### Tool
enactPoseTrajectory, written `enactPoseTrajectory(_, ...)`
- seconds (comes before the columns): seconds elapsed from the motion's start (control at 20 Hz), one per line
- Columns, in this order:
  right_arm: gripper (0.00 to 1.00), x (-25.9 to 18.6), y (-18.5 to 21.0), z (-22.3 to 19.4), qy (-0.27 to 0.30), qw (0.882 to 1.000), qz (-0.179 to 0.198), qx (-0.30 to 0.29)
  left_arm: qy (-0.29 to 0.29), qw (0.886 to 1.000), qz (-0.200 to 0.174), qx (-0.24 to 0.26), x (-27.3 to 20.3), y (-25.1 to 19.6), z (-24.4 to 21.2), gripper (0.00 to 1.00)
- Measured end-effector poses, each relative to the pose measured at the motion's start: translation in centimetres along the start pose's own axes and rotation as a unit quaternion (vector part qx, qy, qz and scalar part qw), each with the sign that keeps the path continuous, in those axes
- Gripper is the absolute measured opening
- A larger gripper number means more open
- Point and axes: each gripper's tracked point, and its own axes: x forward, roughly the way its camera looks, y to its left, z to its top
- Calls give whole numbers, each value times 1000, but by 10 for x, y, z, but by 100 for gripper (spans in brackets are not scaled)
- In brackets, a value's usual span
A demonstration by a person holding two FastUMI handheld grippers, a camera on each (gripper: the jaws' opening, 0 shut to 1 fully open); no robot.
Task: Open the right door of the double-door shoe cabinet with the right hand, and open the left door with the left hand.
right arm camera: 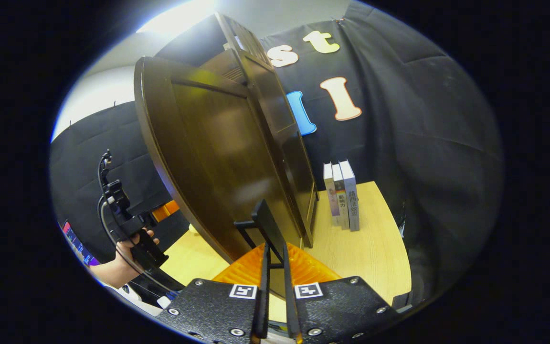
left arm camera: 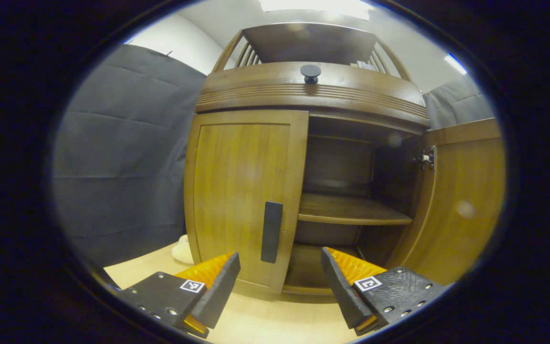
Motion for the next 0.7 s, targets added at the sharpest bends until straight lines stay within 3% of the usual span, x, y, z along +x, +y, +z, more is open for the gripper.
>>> enactPoseTrajectory(0.1,19,-14,-26,-5,4,999,-40,-17,-9,1000,3,-4,14,6,3,100)
enactPoseTrajectory(0.15,27,-18,-39,-6,4,998,-58,-20,-11,1000,0,-5,23,8,5,100)
enactPoseTrajectory(0.25,48,-21,-55,-3,-7,996,-85,-15,-10,1000,-21,-8,43,7,4,100)
enactPoseTrajectory(0.4,89,-23,-78,12,-39,992,-123,-2,-8,999,-47,4,67,6,-3,100)
enactPoseTrajectory(0.45,95,-23,-85,16,-47,990,-134,0,-10,998,-52,14,74,4,-2,100)
enactPoseTrajectory(0.55,95,-23,-95,24,-59,987,-147,4,-14,997,-67,27,88,-1,2,100)
enactPoseTrajectory(0.7,91,-21,-108,32,-73,984,-163,9,-9,997,-69,19,106,0,-1,90)
